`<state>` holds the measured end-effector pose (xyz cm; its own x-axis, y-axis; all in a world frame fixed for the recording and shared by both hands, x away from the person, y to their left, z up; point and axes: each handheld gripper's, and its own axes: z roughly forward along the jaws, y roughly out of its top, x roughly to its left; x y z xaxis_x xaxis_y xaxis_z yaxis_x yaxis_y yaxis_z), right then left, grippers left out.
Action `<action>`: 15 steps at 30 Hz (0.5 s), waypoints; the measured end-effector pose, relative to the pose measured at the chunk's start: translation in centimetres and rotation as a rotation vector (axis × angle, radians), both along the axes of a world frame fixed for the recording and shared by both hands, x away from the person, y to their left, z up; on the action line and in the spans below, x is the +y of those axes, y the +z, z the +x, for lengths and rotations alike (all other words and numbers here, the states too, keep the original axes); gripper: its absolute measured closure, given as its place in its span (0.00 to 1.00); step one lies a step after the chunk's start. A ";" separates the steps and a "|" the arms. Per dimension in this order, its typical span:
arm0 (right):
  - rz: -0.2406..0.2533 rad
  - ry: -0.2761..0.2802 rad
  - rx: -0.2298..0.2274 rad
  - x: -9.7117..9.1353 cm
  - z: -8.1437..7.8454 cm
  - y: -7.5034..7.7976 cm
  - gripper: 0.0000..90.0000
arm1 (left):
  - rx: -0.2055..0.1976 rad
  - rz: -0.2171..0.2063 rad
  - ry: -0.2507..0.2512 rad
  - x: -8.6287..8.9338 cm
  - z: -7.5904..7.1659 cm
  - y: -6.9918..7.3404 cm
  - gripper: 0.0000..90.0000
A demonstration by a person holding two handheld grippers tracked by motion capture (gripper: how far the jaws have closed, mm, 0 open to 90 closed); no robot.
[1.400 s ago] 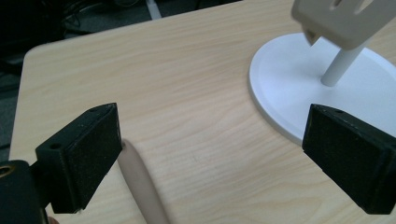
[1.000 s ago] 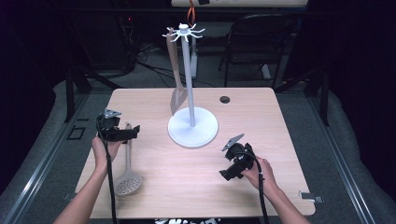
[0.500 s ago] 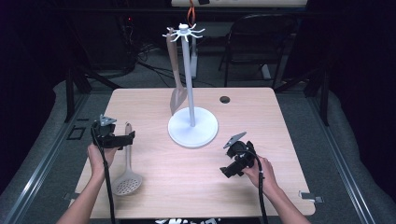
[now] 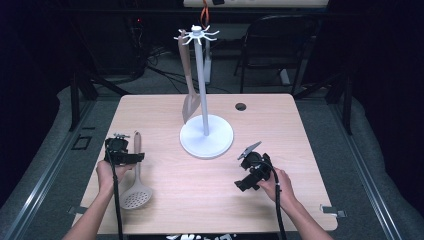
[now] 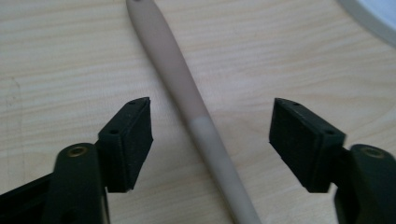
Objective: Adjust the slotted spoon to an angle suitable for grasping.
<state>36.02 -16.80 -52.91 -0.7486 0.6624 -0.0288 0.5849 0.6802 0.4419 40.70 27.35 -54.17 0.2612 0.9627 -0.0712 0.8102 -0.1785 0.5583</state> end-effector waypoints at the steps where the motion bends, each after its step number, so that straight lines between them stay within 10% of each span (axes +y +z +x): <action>1: -0.009 -0.001 -0.002 0.0 0.0 0.0 0.04 | 0.001 0.001 0.000 0.0 0.0 -0.2 0.40; 15: -0.040 0.022 0.009 0.4 -0.4 0.0 0.07 | 0.073 0.037 -0.020 -0.2 0.4 -1.9 0.68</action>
<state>35.66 -16.38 -52.90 -0.7635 0.6440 -0.0487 0.5730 0.7103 0.4089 41.07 27.19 -56.06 0.2758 0.9596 -0.0550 0.8446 -0.2146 0.4905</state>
